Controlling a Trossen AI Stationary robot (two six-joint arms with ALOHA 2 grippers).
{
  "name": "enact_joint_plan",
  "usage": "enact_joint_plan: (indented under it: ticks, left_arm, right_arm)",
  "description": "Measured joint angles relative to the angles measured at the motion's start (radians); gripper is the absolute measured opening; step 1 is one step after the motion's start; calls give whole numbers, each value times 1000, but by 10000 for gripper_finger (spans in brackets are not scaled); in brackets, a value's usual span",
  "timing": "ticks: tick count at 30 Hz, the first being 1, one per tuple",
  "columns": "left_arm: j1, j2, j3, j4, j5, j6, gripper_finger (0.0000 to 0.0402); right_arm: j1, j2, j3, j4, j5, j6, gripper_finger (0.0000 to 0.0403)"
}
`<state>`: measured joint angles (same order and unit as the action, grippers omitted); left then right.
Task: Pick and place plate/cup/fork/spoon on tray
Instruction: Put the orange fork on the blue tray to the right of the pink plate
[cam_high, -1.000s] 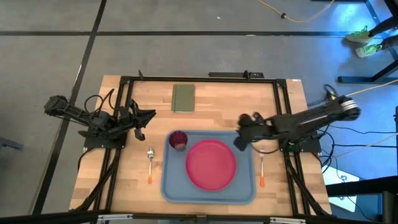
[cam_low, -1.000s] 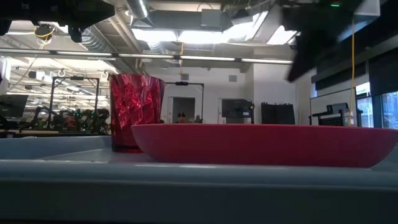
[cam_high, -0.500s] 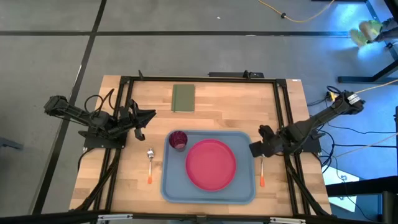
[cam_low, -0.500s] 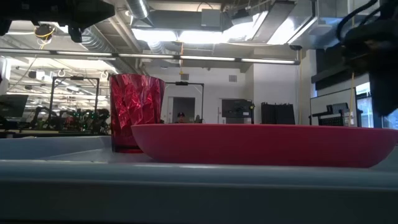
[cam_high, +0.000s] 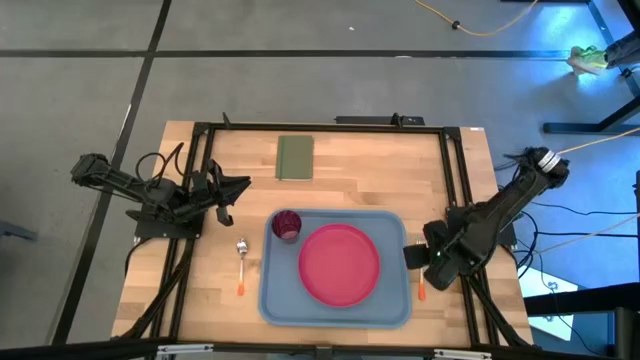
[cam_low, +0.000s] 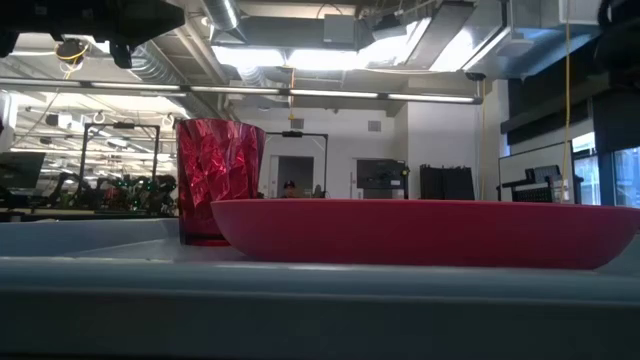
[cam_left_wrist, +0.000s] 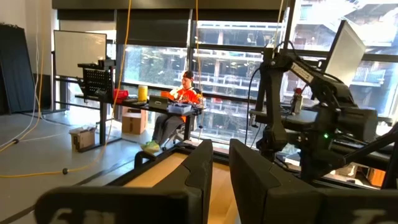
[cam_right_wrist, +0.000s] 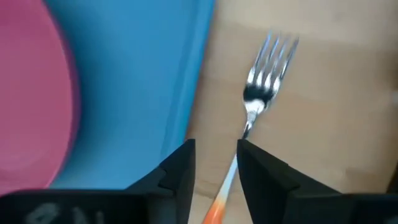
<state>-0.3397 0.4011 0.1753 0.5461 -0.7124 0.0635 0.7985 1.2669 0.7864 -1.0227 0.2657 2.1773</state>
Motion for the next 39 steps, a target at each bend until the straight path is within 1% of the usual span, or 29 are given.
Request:
enact_joint_plan:
  ticks: [5, 8, 17, 30, 39]
  left_arm:
    - [0, 0, 0, 0, 0, 0, 47]
    - [0, 0, 0, 0, 0, 0, 47]
    - [0, 0, 0, 0, 0, 0, 47]
    - [0, 0, 0, 0, 0, 0, 47]
    - [0, 0, 0, 0, 0, 0, 47]
  right_arm:
    - [25, 52, 0, 4, -24, 151, 126]
    - [25, 64, 0, 8, -53, 197, 126]
    - [24, 160, 0, 32, -84, 207, 127]
    - [23, 258, 0, 91, -84, 204, 127]
    - [22, 305, -1, 107, -105, 220, 127]
